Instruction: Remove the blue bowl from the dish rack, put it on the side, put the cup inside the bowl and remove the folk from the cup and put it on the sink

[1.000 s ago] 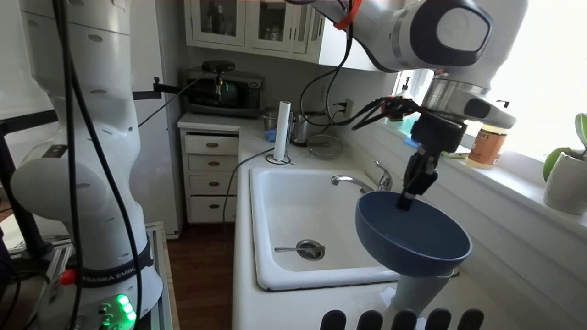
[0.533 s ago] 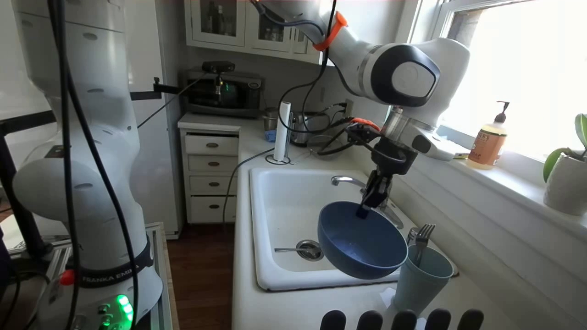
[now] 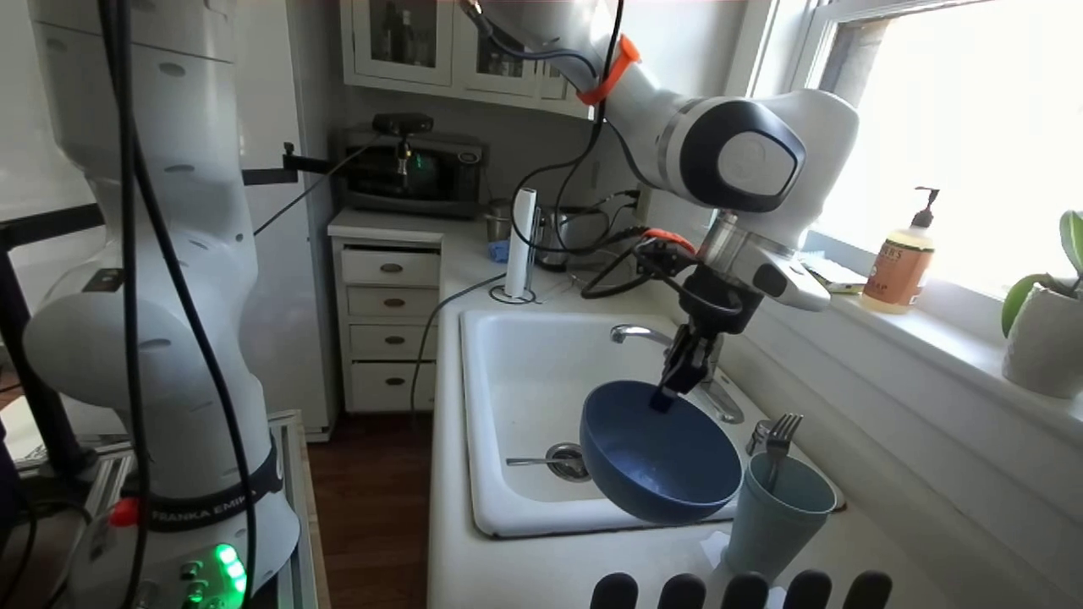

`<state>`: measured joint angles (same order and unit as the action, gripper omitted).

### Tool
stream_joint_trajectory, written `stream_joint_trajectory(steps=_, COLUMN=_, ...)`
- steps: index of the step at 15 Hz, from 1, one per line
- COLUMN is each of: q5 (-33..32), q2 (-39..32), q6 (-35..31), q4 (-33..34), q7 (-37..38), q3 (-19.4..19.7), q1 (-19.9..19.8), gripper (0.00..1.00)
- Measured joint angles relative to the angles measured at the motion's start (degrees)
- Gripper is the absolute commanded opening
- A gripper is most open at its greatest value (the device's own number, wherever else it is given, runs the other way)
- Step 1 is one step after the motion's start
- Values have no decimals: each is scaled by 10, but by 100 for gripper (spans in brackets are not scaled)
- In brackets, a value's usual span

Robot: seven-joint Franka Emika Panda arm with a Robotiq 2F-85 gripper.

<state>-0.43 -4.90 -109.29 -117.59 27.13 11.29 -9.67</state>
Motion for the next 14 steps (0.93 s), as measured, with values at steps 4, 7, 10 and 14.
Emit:
stream_joint_trajectory(steps=4, q5=3, q2=-8, q6=-41, q4=-26, q7=-2, q3=-5, q1=1, gripper=1)
stream_joint_trajectory(steps=7, q5=2, q2=-8, q6=-82, q4=-55, q7=1, q3=-8, q1=2, gripper=1)
stream_joint_trajectory(steps=10, q5=2, q2=-9, q6=-126, q4=-86, q7=1, q3=-6, q1=1, gripper=1)
stream_joint_trajectory(steps=14, q5=6, q2=-10, q6=-190, q4=-119, q7=-5, q3=0, q1=-2, gripper=1)
